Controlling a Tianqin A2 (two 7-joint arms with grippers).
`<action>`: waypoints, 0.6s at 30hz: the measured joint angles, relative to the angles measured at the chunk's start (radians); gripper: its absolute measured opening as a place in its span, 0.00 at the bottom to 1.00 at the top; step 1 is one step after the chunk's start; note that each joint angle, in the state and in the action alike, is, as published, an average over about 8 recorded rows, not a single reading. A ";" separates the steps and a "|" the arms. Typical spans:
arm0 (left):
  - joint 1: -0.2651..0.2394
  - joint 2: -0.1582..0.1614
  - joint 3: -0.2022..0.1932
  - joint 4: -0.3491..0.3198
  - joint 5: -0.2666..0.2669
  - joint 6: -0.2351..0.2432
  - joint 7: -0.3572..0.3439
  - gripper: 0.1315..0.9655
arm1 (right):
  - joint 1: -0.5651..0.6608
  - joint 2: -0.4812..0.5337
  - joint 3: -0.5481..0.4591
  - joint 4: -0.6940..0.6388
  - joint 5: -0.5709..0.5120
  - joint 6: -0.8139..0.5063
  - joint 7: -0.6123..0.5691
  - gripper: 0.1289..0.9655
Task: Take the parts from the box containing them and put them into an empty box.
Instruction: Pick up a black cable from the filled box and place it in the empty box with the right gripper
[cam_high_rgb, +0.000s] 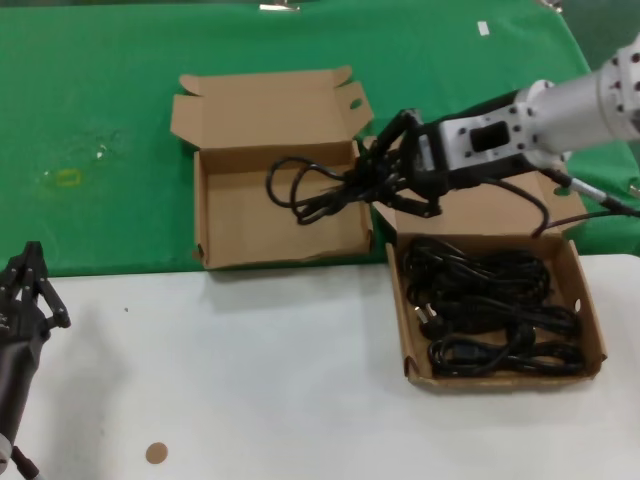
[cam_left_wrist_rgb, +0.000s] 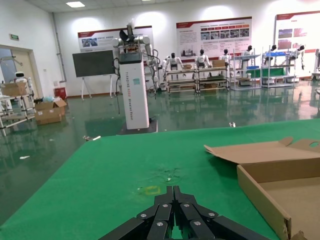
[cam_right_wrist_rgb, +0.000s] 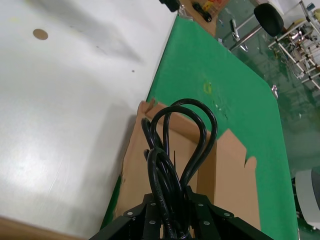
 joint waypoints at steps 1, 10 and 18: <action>0.000 0.000 0.000 0.000 0.000 0.000 0.000 0.02 | 0.002 -0.008 -0.004 -0.003 -0.003 0.003 0.002 0.11; 0.000 0.000 0.000 0.000 0.000 0.000 0.000 0.02 | 0.033 -0.086 -0.034 -0.063 -0.025 0.028 -0.002 0.11; 0.000 0.000 0.000 0.000 0.000 0.000 0.000 0.02 | 0.066 -0.153 -0.054 -0.151 -0.036 0.055 -0.028 0.11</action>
